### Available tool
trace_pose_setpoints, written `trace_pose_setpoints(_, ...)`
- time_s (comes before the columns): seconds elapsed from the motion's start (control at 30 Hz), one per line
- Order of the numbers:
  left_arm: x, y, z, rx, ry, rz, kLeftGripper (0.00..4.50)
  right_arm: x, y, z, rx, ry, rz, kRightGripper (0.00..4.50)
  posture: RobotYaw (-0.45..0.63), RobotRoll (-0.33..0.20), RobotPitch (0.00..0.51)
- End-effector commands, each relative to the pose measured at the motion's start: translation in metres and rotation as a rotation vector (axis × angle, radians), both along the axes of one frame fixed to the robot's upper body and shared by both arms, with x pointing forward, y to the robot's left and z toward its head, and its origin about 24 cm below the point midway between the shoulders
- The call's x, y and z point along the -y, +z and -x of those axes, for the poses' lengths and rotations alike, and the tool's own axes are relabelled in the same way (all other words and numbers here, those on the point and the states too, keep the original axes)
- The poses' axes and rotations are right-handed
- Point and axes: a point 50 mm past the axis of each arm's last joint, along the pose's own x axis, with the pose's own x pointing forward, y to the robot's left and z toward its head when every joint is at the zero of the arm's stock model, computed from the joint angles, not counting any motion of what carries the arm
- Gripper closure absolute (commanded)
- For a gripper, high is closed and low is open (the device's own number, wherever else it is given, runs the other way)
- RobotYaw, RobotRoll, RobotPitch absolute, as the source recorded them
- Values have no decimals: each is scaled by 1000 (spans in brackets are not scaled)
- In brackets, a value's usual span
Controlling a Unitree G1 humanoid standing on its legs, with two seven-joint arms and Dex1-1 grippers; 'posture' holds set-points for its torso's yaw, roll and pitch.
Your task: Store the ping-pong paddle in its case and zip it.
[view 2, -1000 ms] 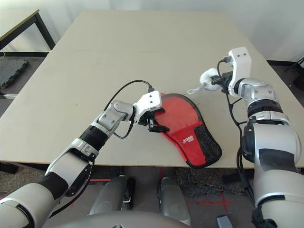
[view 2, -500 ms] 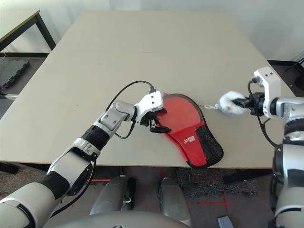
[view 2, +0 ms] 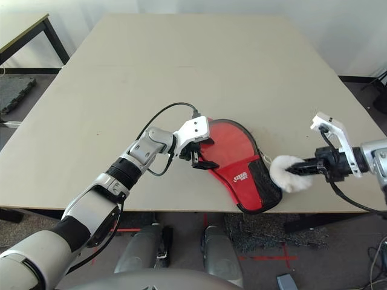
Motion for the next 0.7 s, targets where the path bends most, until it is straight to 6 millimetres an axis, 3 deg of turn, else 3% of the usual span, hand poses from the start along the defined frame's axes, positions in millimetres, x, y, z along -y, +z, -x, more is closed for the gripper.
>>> trace_pose_setpoints(0.03,-2,-17,4,-40,5,-75,0,6,-10,10,-79,58,83,4377,-12,0,112)
trace_pose_setpoints(0.23,-2,-17,3,-38,6,-74,0,29,-5,11,-87,66,246,4377,-11,0,112)
trace_pose_setpoints(0.4,-2,-17,3,-40,7,-73,0,33,5,4,-64,87,312,4378,-6,0,113)
trace_pose_setpoints(0.53,-5,-17,4,-43,11,-63,0,18,19,-12,31,6,122,3016,-4,0,111)
trace_pose_setpoints(0.6,-7,-15,4,-42,16,-55,0,11,28,-17,67,-25,36,2109,-4,0,109)
trace_pose_setpoints(0.7,-12,-9,3,-46,37,-20,0,-5,54,-27,140,-126,-269,986,-1,0,108)
